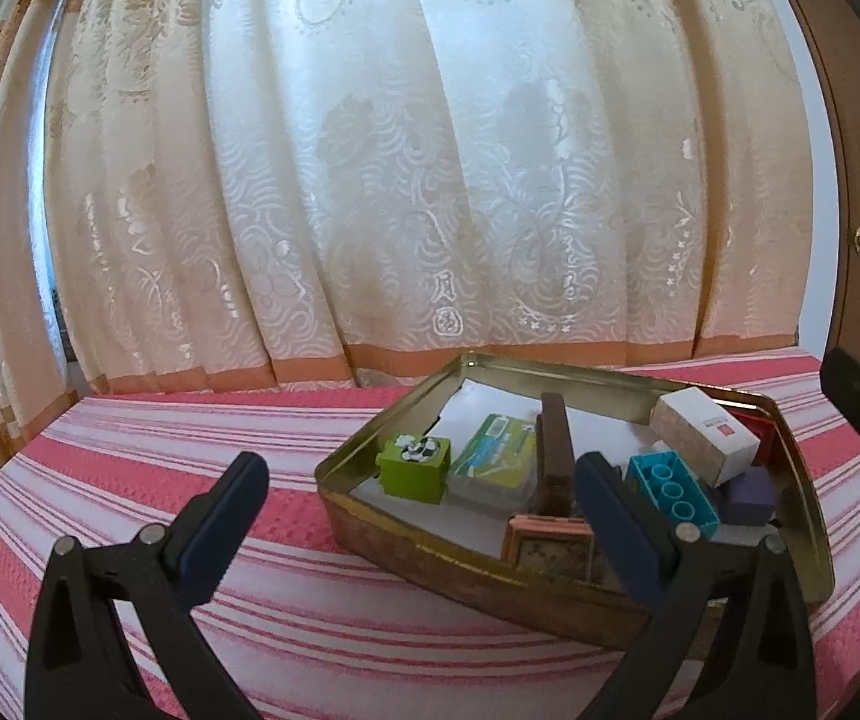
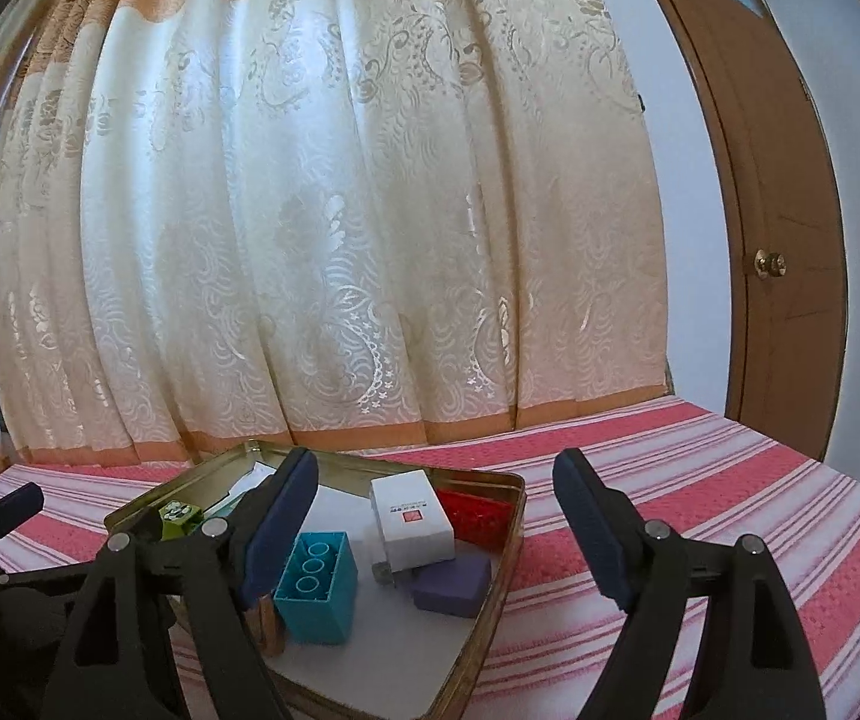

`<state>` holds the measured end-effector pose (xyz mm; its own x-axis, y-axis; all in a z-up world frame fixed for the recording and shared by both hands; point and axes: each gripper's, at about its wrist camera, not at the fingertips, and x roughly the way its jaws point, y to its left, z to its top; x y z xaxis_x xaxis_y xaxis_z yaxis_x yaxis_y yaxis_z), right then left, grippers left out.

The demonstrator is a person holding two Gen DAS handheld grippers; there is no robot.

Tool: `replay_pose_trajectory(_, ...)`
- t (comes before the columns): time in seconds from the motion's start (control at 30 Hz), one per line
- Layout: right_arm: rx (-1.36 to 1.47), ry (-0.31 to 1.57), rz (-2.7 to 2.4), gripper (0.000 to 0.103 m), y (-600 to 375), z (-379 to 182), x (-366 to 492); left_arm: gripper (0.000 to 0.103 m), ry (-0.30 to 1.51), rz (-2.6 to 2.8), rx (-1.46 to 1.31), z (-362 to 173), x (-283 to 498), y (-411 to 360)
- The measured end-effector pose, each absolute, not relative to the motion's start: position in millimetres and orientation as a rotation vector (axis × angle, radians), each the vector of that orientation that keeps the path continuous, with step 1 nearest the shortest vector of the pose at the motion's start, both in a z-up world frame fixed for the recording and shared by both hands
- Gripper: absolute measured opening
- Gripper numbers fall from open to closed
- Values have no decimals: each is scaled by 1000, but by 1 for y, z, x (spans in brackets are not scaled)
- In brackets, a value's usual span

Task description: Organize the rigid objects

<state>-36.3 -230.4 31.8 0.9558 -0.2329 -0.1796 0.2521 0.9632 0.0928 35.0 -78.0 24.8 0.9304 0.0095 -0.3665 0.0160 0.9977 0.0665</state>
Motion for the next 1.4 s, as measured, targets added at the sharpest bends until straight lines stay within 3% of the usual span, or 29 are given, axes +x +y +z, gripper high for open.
replay_pose_trajectory(0.57,67,122,-214,86,-195,36,-58,103,372,4,32,24,19,-55)
replay_pose_trajectory(0.67,62,126,-201,93,-192,36,-59,103,364,14,6,24,16,-49)
replay_pose_trajectory(1.4,65,143,-167,93,-188,34,-58,103,338,21,9,26,11,-49)
